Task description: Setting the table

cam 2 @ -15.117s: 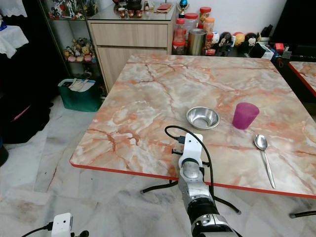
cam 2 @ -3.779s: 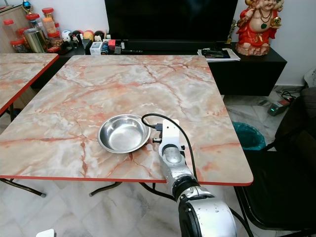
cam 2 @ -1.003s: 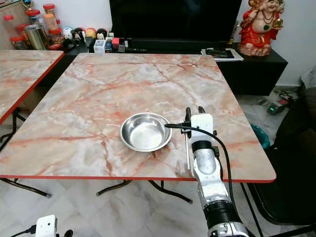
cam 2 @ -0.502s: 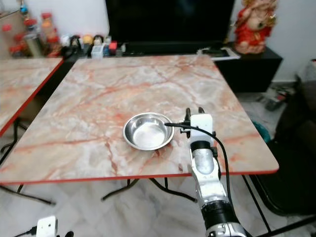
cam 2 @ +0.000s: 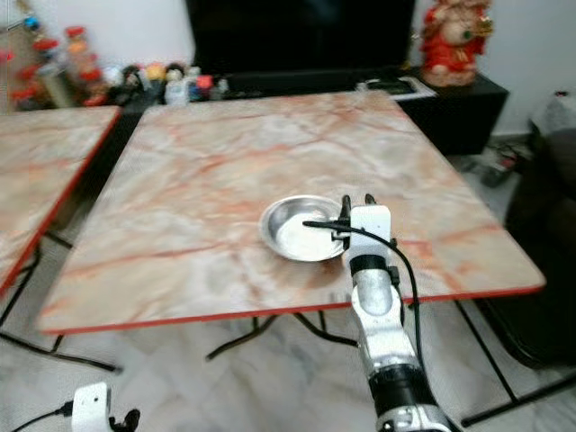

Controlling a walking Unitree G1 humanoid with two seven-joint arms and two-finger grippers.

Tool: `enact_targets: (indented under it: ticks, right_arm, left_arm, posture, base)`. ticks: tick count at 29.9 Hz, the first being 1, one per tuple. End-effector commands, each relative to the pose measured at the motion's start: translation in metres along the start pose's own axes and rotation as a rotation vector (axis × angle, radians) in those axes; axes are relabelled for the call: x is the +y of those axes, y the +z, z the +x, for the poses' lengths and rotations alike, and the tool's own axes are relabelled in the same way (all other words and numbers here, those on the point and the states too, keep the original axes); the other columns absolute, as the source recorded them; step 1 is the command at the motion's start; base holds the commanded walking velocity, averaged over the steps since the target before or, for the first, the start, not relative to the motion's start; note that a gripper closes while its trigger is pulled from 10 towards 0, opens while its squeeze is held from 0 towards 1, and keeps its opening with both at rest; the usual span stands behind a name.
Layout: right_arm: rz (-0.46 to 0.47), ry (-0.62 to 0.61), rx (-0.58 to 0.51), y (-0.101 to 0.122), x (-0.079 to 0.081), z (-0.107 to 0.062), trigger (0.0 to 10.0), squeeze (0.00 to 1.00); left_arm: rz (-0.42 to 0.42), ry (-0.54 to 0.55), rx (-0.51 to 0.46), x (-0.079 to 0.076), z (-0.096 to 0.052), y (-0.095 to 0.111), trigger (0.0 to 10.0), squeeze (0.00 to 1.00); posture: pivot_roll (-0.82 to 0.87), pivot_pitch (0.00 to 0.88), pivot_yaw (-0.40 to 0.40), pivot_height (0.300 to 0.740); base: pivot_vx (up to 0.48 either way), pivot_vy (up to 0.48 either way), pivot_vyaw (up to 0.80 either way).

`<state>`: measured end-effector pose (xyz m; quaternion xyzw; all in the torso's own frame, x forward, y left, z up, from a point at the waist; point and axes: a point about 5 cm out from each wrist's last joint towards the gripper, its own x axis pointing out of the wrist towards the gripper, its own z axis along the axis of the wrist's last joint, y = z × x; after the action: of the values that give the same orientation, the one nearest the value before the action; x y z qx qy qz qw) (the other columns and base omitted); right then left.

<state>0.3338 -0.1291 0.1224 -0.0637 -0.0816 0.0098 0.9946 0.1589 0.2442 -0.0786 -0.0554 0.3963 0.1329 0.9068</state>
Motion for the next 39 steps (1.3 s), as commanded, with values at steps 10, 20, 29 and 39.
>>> enact_targets:
  ticks: [10, 20, 29, 39]
  right_arm:
    - [-0.007, -0.001, 0.003, 0.000, -0.006, 0.001, 10.0, 0.00]
    - [-0.009, 0.013, 0.011, -0.001, -0.004, 0.000, 10.0, 0.00]
    - [0.000, 0.025, 0.019, -0.002, 0.002, -0.001, 10.0, 0.00]
    - [0.015, 0.044, 0.038, -0.007, 0.009, -0.002, 10.0, 0.00]
  left_arm:
    - [-0.001, 0.004, -0.008, -0.002, 0.001, 0.002, 10.0, 0.00]
    - [-0.010, 0.008, -0.006, -0.003, 0.000, -0.001, 10.0, 0.00]
    - [-0.009, 0.009, -0.004, -0.002, 0.000, -0.001, 10.0, 0.00]
    - [-0.003, 0.017, -0.014, 0.001, 0.001, 0.005, 10.0, 0.00]
  posture:
    - [0.07, 0.000, 0.044, 0.740]
    - [0.07, 0.000, 0.032, 0.740]
    - [0.07, 0.000, 0.038, 0.740]
    - [0.10, 0.000, 0.040, 0.740]
  base:
    - [0.000, 0.480, 0.00]
    - [0.000, 0.480, 0.00]
    - [0.000, 0.480, 0.00]
    - [0.000, 0.480, 0.00]
